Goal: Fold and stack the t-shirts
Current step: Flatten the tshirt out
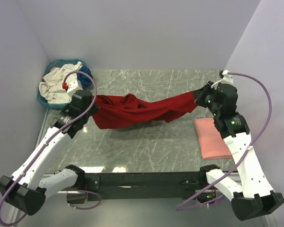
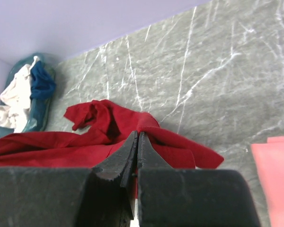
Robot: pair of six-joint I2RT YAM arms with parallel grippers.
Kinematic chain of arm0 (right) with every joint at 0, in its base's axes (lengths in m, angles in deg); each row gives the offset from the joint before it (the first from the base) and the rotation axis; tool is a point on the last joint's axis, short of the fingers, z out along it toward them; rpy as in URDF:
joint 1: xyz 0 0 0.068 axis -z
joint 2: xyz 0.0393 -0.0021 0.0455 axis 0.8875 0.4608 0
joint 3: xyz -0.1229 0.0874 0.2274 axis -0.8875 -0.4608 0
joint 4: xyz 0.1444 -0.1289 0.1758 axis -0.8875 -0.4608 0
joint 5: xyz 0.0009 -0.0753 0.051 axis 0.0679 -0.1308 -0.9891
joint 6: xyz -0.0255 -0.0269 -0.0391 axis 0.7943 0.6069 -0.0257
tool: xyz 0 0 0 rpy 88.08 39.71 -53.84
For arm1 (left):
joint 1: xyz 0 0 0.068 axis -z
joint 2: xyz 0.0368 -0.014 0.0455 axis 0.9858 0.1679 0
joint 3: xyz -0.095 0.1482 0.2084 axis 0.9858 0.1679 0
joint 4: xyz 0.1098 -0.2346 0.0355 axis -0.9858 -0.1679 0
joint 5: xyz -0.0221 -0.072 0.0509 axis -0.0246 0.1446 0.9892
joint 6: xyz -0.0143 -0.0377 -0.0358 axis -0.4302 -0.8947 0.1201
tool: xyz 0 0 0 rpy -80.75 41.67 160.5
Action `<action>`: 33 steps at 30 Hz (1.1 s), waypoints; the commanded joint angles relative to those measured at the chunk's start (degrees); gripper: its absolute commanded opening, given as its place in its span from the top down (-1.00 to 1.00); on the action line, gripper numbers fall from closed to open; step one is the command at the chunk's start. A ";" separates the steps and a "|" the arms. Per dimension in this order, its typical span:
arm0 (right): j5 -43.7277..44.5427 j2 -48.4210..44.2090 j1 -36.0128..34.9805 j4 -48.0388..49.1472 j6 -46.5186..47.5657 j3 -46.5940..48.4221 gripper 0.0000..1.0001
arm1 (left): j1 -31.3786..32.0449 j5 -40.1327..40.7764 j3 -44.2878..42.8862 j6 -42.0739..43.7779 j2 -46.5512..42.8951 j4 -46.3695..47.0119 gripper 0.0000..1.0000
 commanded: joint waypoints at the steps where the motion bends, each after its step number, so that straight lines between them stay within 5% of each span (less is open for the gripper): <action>1: -2.42 2.85 0.42 3.09 -0.75 -0.59 1.00 | -5.36 -12.50 -1.21 5.06 5.10 2.76 0.84; 8: -3.32 15.77 0.51 8.20 -2.42 -2.36 1.00 | -10.46 -27.20 -3.57 2.53 24.08 12.35 0.11; 11: -2.34 22.45 1.55 8.46 -2.07 -1.65 1.00 | -10.38 -27.22 -0.52 0.24 23.25 15.51 -0.13; 24: -4.89 23.62 2.44 13.73 -3.30 -7.27 1.00 | -4.60 -15.63 27.60 -11.27 -1.36 14.11 0.00; 33: -5.59 22.20 2.35 13.47 -3.12 -7.10 1.00 | 1.22 -9.30 27.72 -14.01 3.98 13.67 -0.04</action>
